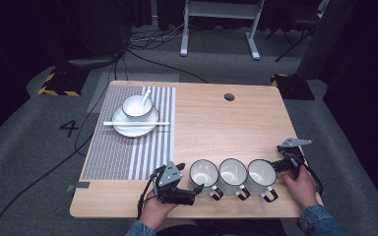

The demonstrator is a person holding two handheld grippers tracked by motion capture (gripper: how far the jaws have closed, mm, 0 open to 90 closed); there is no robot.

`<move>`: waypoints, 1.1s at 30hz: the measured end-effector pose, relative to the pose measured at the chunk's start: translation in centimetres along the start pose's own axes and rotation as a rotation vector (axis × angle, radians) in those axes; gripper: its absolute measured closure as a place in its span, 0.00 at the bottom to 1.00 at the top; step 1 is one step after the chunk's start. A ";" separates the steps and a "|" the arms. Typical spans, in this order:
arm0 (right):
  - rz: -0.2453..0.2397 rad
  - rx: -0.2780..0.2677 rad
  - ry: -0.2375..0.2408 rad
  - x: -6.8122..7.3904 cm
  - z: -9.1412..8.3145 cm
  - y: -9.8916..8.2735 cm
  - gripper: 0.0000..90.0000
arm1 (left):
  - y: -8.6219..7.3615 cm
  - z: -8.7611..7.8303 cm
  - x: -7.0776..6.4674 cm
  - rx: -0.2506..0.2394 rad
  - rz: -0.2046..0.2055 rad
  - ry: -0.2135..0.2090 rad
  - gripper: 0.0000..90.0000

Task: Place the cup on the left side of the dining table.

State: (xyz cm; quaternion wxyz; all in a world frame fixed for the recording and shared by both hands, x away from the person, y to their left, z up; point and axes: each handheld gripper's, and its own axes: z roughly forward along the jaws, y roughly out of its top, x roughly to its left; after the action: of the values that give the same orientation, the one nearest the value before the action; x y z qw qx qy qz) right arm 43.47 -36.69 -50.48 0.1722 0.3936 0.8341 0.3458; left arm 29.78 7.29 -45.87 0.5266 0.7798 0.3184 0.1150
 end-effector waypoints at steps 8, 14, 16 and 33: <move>-0.001 -0.001 0.000 0.0 0.0 0.0 0.00 | -0.6 1.9 -1.0 0.088 0.042 0.005 0.07; 0.001 -0.001 -0.001 0.0 0.0 0.0 0.00 | -0.9 3.1 -1.1 0.141 0.055 0.033 0.03; 0.001 -0.001 0.000 0.0 0.0 0.0 0.00 | -1.0 3.4 -1.1 0.153 0.049 0.048 0.03; 0.001 -0.001 0.000 0.0 0.0 0.0 0.00 | -1.5 6.6 -1.4 0.142 0.061 0.113 0.01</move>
State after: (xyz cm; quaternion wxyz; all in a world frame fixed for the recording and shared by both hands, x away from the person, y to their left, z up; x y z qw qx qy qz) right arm 43.47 -36.68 -50.49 0.1724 0.3940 0.8338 0.3462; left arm 31.46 1.88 -49.77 0.4472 0.8169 0.3311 0.1520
